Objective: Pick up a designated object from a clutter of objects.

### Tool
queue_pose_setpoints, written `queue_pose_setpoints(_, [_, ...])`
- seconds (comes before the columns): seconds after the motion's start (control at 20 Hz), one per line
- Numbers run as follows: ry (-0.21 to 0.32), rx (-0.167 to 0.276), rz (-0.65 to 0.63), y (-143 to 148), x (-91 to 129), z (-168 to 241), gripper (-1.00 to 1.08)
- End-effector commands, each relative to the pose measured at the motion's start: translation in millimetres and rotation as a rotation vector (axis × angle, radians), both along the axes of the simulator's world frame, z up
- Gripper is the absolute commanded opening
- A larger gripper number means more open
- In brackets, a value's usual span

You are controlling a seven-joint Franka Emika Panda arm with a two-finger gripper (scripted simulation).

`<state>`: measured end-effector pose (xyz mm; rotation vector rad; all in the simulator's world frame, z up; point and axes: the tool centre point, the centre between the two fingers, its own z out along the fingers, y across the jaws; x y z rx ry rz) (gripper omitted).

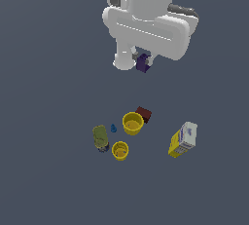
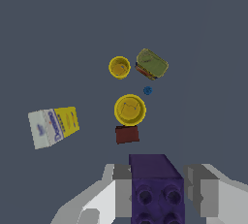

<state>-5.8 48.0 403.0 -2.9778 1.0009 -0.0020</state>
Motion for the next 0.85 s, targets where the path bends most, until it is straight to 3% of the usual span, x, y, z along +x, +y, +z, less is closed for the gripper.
queue_pose_setpoints(0.0, [0.001, 0.000, 0.000, -0.3, 0.2, 0.0, -1.00])
queue_pose_setpoints(0.8, [0.001, 0.000, 0.000, -10.0, 15.0, 23.9, -1.00])
